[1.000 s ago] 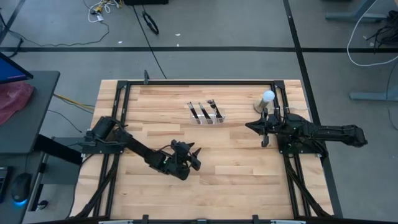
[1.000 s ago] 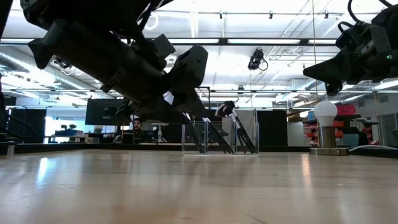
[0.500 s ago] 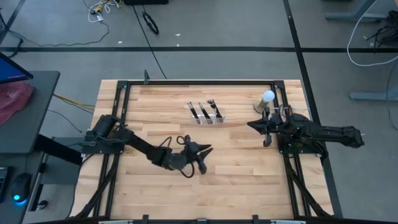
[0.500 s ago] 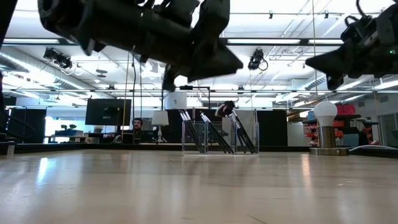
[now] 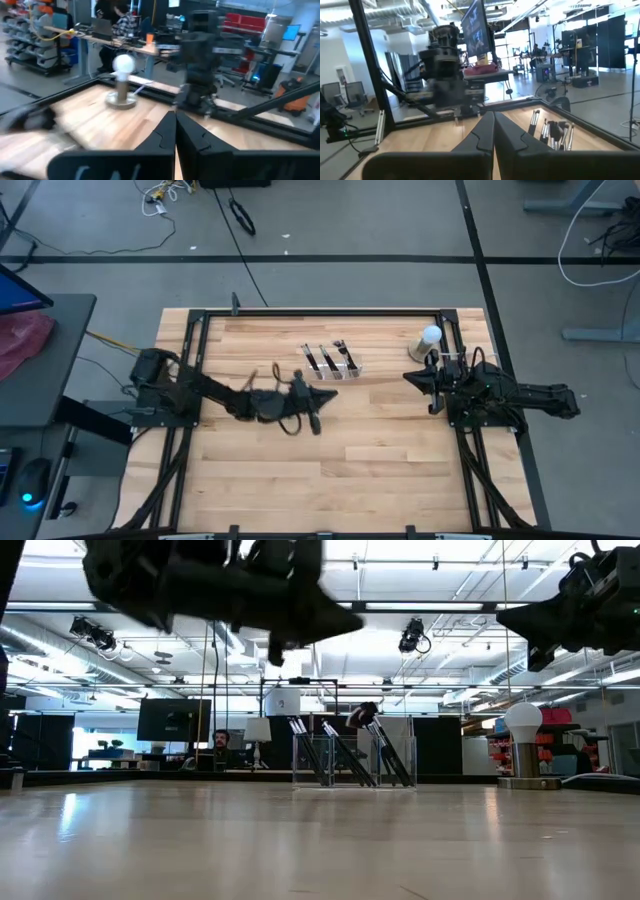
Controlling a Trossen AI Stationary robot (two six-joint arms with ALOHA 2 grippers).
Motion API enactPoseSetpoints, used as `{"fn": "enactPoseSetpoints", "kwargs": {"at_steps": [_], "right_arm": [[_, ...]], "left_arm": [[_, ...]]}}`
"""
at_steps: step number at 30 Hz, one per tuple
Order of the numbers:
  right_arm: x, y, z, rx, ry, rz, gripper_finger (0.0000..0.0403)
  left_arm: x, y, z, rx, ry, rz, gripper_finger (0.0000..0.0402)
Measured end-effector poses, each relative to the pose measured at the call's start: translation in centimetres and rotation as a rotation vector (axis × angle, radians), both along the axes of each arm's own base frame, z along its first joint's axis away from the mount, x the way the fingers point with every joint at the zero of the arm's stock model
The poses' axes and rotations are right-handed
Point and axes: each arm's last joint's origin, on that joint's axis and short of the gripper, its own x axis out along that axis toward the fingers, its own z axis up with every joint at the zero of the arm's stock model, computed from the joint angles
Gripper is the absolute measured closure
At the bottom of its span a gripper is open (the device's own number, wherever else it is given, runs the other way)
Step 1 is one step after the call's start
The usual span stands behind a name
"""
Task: Put items in baskets/containers
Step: Return to Home Position
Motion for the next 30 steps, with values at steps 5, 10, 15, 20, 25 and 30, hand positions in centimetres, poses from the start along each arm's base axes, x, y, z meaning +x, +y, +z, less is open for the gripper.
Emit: {"fn": "enactPoseSetpoints", "kwargs": {"at_steps": [5,10,15,20,25,30], "right_arm": [[0.0,0.0,0.0,0.0,0.006,-0.001,0.0389],[0.1,0.0,-0.1,0.0,0.01,-0.001,0.0389],[0.1,0.0,-0.1,0.0,0.009,0.0,0.0389],[0.1,0.0,-0.2,0.03,0.021,0.005,0.0389],[0.2,0.3,-1.4,0.006,0.139,0.095,0.0389],[0.3,0.3,-1.4,-0.024,0.147,0.105,0.0389]], "left_arm": [[-4.1,3.0,-1.2,-0.055,-0.014,0.006,0.0398],[-6.9,4.1,-1.9,-0.055,-0.008,0.021,0.0393],[-9.2,4.7,-1.9,-0.042,-0.017,0.032,0.0397],[-12.2,5.3,-2.5,-0.068,-0.025,0.044,0.0394],[-14.2,5.2,-3.3,-0.095,-0.031,0.045,0.0391],[-15.1,5.0,-4.1,-0.071,-0.006,0.029,0.0397]]}}
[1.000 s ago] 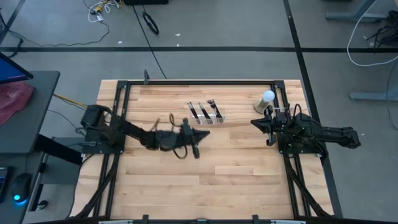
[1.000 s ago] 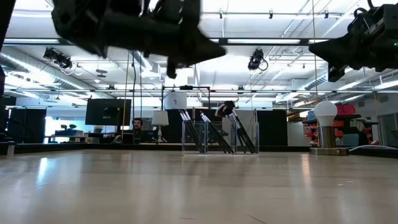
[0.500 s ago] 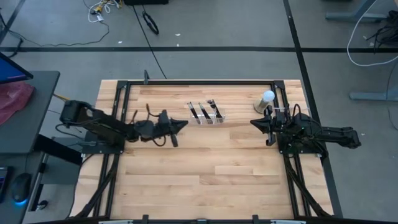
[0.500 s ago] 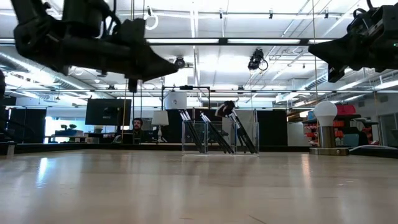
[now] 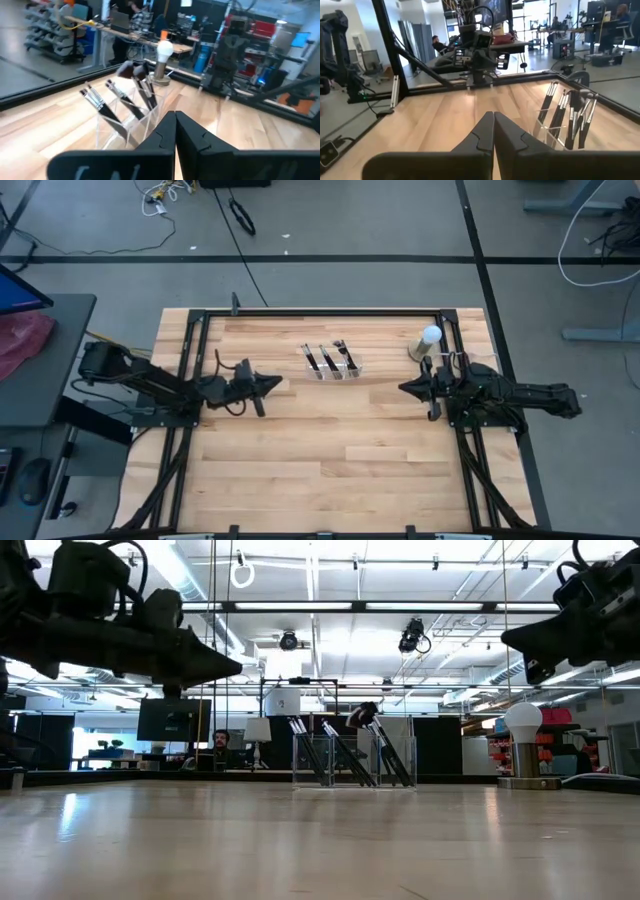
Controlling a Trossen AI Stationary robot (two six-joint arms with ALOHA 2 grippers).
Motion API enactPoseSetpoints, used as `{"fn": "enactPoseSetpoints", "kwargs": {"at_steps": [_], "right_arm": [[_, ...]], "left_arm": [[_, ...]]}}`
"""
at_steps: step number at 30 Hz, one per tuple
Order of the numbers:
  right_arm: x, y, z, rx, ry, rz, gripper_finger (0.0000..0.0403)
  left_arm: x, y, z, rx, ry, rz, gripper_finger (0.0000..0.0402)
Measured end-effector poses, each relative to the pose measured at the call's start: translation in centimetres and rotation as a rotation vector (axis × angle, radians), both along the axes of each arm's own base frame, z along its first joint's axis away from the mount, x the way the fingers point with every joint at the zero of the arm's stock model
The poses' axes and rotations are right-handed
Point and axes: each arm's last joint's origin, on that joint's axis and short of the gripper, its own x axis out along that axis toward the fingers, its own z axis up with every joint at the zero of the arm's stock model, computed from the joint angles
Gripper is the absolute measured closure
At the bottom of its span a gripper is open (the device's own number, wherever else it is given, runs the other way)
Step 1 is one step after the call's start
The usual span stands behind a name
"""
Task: Put items in baskets/containers
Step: Return to Home Position
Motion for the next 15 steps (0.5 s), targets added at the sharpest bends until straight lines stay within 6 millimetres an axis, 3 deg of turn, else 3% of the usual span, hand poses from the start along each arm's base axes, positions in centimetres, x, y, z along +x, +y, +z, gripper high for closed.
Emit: {"fn": "enactPoseSetpoints", "kwargs": {"at_steps": [8,15], "right_arm": [[0.0,0.0,0.0,0.013,0.002,0.001,0.0389],[0.0,0.0,0.0,0.016,0.003,-0.003,0.0389]], "left_arm": [[-2.4,0.2,-0.6,0.072,-0.08,-0.06,0.0398],[-2.6,2.6,0.1,0.063,-0.139,-0.143,0.0398]]}}
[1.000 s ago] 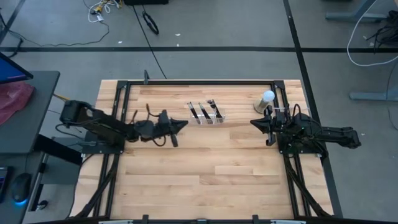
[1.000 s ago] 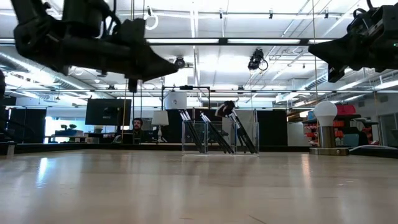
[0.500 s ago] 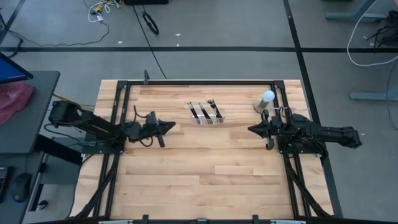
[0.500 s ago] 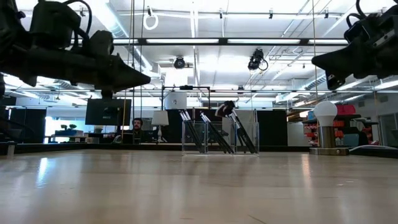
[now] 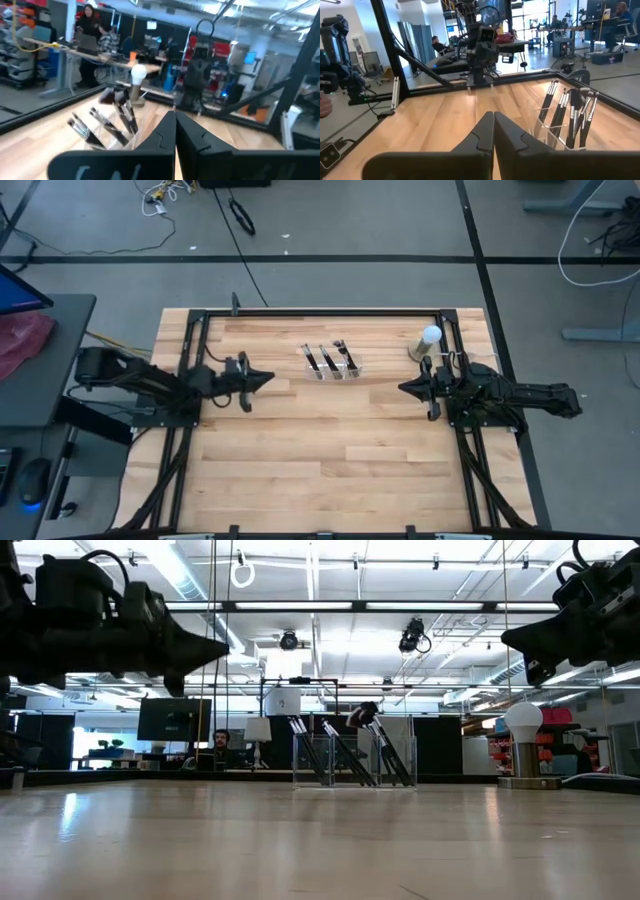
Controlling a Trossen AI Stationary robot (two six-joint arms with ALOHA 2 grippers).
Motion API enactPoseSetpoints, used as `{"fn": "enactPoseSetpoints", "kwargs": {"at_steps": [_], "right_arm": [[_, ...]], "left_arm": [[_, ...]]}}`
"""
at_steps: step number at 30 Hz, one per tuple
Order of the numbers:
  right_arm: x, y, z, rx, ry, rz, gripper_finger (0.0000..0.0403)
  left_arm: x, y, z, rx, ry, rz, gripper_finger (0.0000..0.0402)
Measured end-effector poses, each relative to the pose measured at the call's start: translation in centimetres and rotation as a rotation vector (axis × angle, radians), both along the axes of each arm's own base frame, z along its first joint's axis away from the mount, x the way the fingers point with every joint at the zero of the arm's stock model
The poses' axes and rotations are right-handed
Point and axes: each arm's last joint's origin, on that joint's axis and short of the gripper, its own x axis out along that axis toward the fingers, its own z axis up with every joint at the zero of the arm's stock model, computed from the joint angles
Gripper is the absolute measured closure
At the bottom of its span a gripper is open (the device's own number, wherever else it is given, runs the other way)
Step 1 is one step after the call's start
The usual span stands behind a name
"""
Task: Put items in baskets/containers
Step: Return to Home Position
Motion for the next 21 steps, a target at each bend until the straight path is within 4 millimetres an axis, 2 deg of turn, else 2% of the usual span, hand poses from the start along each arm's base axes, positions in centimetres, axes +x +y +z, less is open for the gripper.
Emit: {"fn": "enactPoseSetpoints", "kwargs": {"at_steps": [4,8,21], "right_arm": [[0.0,0.0,0.0,0.0,-0.001,-0.001,0.0389],[0.0,0.0,0.0,0.0,-0.003,-0.002,0.0389],[0.0,0.0,0.0,-0.001,-0.002,-0.003,0.0389]], "left_arm": [[-0.5,1.0,0.8,0.013,-0.048,-0.065,0.0398],[-1.1,1.1,1.6,0.036,-0.073,-0.121,0.0399],[-3.1,-1.4,2.6,0.152,0.011,-0.024,0.0399]]}}
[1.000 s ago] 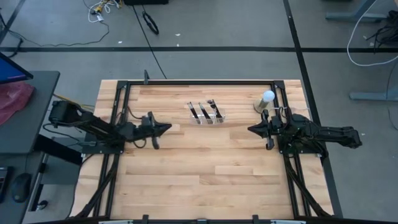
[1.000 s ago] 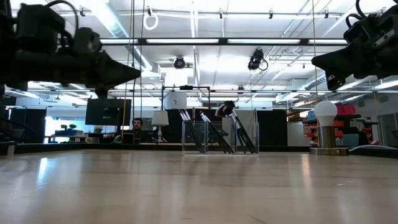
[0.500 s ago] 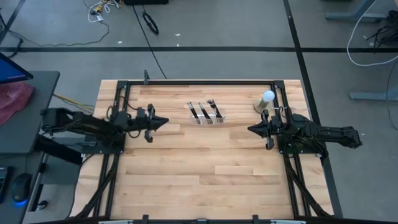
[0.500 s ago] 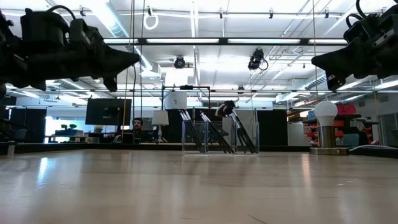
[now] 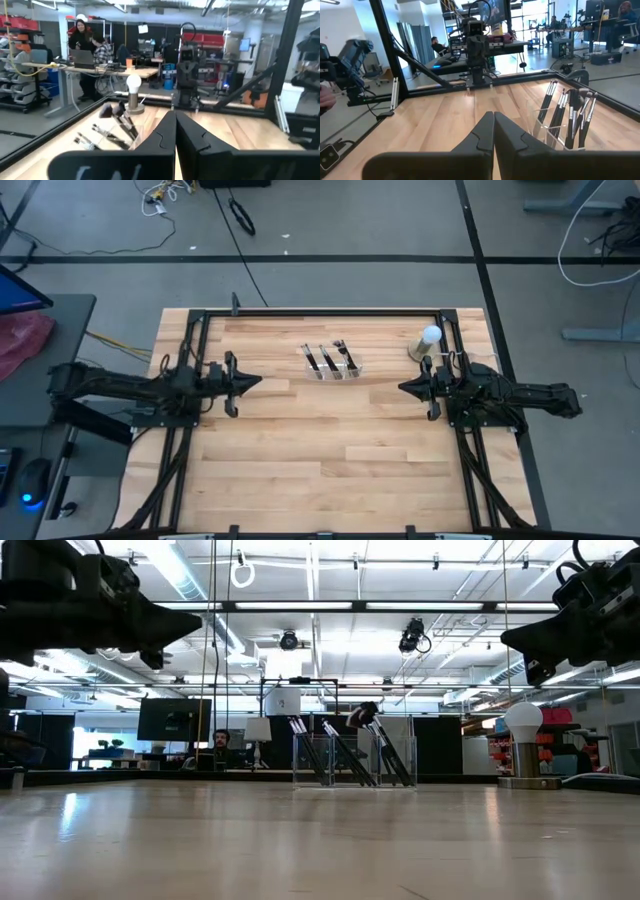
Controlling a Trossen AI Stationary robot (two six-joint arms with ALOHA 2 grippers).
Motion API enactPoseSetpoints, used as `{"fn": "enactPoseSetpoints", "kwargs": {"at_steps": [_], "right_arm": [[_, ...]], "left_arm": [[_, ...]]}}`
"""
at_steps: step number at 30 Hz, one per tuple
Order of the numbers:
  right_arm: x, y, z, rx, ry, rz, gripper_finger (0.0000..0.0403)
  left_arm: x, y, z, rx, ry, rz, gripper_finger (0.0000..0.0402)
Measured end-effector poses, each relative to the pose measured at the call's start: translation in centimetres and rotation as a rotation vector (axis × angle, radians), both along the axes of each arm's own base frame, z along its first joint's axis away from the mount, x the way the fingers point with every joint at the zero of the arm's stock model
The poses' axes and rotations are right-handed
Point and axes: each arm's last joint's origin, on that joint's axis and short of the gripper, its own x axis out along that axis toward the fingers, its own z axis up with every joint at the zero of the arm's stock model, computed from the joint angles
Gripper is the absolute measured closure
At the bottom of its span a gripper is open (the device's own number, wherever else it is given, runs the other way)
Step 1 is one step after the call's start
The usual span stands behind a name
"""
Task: Put items in baskets/containers
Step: Return to Home Position
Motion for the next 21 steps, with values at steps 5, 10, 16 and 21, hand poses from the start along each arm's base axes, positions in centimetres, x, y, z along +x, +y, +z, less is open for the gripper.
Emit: {"fn": "enactPoseSetpoints", "kwargs": {"at_steps": [5,10,16,21], "right_arm": [[0.0,0.0,0.0,0.0,0.0,0.0,0.0389],[0.0,0.0,0.0,0.0,0.0,0.0,0.0389],[0.0,0.0,0.0,0.0,0.0,0.0,0.0389],[0.0,0.0,0.0,0.0,0.0,0.0,0.0389]], "left_arm": [[-1.2,-0.2,0.0,-0.015,0.022,0.003,0.0399],[-2.3,-0.2,-0.1,-0.05,0.036,-0.005,0.0399],[-3.6,-0.2,-0.3,-0.05,0.031,0.001,0.0399],[-3.9,-0.2,-0.6,-0.032,0.062,0.005,0.0399]]}}
